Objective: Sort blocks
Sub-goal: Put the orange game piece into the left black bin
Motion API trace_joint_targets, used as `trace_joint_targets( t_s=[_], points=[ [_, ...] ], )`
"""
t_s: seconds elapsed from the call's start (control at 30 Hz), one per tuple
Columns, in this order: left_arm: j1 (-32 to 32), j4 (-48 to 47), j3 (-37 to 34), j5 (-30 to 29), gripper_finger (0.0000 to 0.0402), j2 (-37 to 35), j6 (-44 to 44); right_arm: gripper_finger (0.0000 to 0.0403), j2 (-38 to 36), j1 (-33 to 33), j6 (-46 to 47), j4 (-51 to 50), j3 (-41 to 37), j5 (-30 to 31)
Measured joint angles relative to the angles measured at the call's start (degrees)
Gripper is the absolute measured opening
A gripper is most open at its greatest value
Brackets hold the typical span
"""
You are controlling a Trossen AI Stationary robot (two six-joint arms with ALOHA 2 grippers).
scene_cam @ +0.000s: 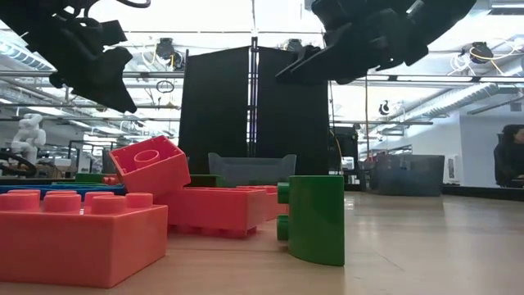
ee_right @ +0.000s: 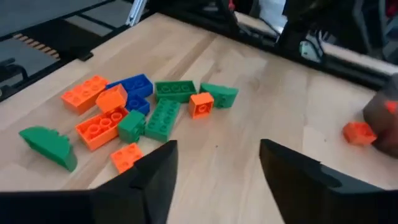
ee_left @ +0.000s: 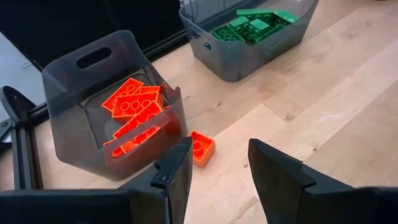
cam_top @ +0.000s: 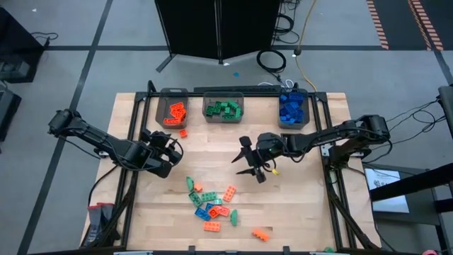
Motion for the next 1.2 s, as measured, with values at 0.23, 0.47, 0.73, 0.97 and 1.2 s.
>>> trace_joint_targets(
  t_s=[0.23,0.47,0.73,0.97,1.2],
  points=[
    [0.00,0.12,0.00,0.00,0.0160,-0.01,0.02,0.0272,4.73,1.97,-0.24,2.43,2.46,0.19],
    [0.00,1.09,0.00,0.93,0.0160,-0.02,0.06,0.0269,13.97,3.04,-1.82,-0.03,10.74,-7.45],
    [0.00,1.06,0.00,1.66,0.0160,-0.02,0.09,0.0268,18.77,3.79,-9.37,-7.23,14.36,-15.22],
    [0.00,1.05,0.00,1.62,0.0160,-0.01,0.37,0.0268,21.86,5.56,-10.29,-8.54,14.56,-14.58],
    [0.00,1.06,0.00,1.73,0.0160,-0.02,0.17,0.0267,23.90,5.56,-11.69,-8.42,14.56,-11.15]
  ],
)
